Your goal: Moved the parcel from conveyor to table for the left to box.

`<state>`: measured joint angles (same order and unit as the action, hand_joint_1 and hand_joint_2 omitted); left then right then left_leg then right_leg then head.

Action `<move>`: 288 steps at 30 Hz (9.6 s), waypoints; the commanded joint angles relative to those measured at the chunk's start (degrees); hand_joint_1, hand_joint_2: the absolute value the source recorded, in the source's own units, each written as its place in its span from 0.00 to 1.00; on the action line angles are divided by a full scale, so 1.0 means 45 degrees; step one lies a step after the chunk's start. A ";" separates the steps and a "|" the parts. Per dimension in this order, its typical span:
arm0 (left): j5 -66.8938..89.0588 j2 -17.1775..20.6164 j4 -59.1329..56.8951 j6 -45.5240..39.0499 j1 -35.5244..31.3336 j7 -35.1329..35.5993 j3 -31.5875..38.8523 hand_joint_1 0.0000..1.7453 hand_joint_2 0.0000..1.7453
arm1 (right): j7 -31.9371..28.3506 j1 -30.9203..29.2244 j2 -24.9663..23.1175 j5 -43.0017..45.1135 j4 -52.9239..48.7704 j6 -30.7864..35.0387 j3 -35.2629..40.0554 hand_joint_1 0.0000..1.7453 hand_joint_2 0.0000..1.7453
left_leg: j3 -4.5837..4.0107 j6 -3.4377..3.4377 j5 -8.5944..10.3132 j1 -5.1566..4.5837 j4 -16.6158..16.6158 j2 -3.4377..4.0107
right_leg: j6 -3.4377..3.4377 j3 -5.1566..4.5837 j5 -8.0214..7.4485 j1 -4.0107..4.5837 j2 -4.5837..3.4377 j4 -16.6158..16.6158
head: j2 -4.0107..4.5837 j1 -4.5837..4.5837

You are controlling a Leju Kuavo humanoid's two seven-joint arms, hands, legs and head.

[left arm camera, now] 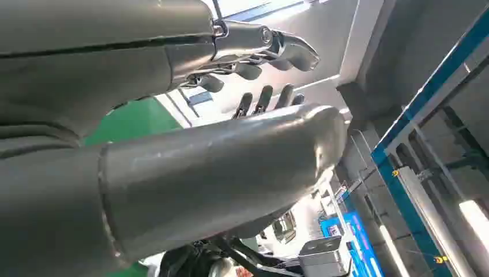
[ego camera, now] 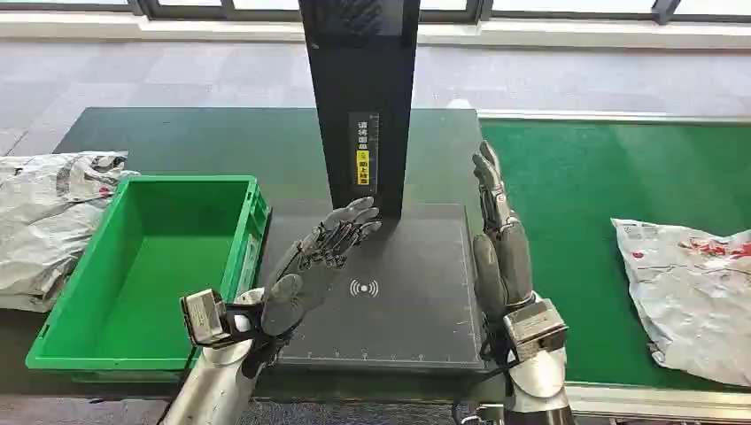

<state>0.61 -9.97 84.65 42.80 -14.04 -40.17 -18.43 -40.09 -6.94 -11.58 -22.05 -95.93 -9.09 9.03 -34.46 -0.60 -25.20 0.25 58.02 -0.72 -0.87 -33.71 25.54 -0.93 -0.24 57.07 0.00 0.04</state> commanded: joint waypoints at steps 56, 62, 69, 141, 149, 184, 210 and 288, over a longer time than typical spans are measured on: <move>0.1988 -0.0526 0.3211 -1.2504 0.3514 0.0971 0.2527 0.00 0.00 | 0.5631 -0.4040 0.3461 -0.7083 1.3917 0.8543 -1.0150 0.00 1.00 | 0.0102 0.0016 -0.0053 0.0002 -0.0044 0.0022 | -0.0005 0.0115 0.0031 0.0008 0.0004 -0.0064 | 0.0000 0.0005; 0.1990 -0.0528 0.3209 -1.2504 0.3506 0.0972 0.2524 0.00 0.00 | 0.5625 -0.4029 0.3506 -0.7073 1.3917 0.8506 -1.0168 0.00 1.00 | 0.0113 0.0011 -0.0049 -0.0002 -0.0059 0.0040 | 0.0003 0.0113 0.0026 0.0005 -0.0011 -0.0069 | 0.0000 0.0005; 0.1985 -0.0402 0.3147 -1.2371 0.3604 0.1356 0.2797 0.00 0.00 | 0.8807 -0.3699 0.4344 -0.9721 1.4744 0.7139 -1.0877 0.00 1.00 | 0.0082 0.0015 -0.0062 -0.0005 -0.0026 -0.0004 | -0.0012 0.0091 0.0044 -0.0001 0.0020 -0.0040 | 0.0000 0.0005; 0.1808 -0.0457 0.1321 -1.1272 0.2402 0.1182 0.2974 0.00 0.00 | 0.1576 -0.0512 -0.0117 -0.3744 0.3064 0.4975 -0.4008 1.00 1.00 | 0.0049 0.0021 -0.0076 -0.0003 0.0014 0.0052 | -0.0017 0.0056 0.0036 0.0000 -0.0049 -0.0006 | 0.0000 0.0005; 0.1690 -0.0639 0.0773 -1.1086 0.1839 0.1193 0.2845 0.00 0.00 | 0.1463 -0.1106 -0.0343 -0.2846 0.4942 0.4675 -0.0065 1.00 1.00 | 0.0071 -0.0006 -0.0053 0.0029 -0.0006 0.0077 | -0.0006 0.0055 0.0028 0.0031 -0.0064 0.0002 | 0.0000 0.0005; 0.0780 -0.0765 -0.0860 -1.1143 0.0300 0.1126 0.1974 0.00 0.00 | 0.0019 -0.0383 -0.0714 0.1506 0.4447 0.2849 0.0953 0.00 1.00 | 0.0043 -0.0033 -0.0037 0.0031 0.0005 -0.0029 | 0.0007 0.0039 0.0057 0.0030 0.0026 0.0007 | 0.0000 0.0000; 0.9853 -0.0338 -0.5085 -1.0379 -0.1279 0.2560 -0.1051 0.00 1.00 | 0.0019 0.1039 0.0788 0.1533 -0.1383 0.3754 0.1998 0.00 1.00 | 0.0054 -0.0028 -0.0053 0.0022 0.0003 0.0018 | 0.0007 0.0039 0.0050 0.0024 0.0008 -0.0001 | 0.0000 -0.0005; 1.1074 -0.0148 -0.4481 -1.7172 -0.0210 0.1334 0.1017 1.00 1.00 | 0.0019 0.0881 0.1652 0.2492 -0.1982 0.4182 0.2774 0.00 1.00 | 0.0209 -0.0009 -0.0158 0.0017 -0.0001 0.0019 | -0.0002 0.0219 0.0145 0.0019 -0.0020 -0.0005 | 0.0000 0.0000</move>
<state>50.53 -12.57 61.73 -34.42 -16.13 -34.03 -16.65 -40.13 -1.37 -6.16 -11.17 -106.47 9.73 19.76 -33.55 -0.64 -25.90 0.31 58.05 -0.84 -0.92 -32.70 26.25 -0.87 -0.20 57.09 0.00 0.04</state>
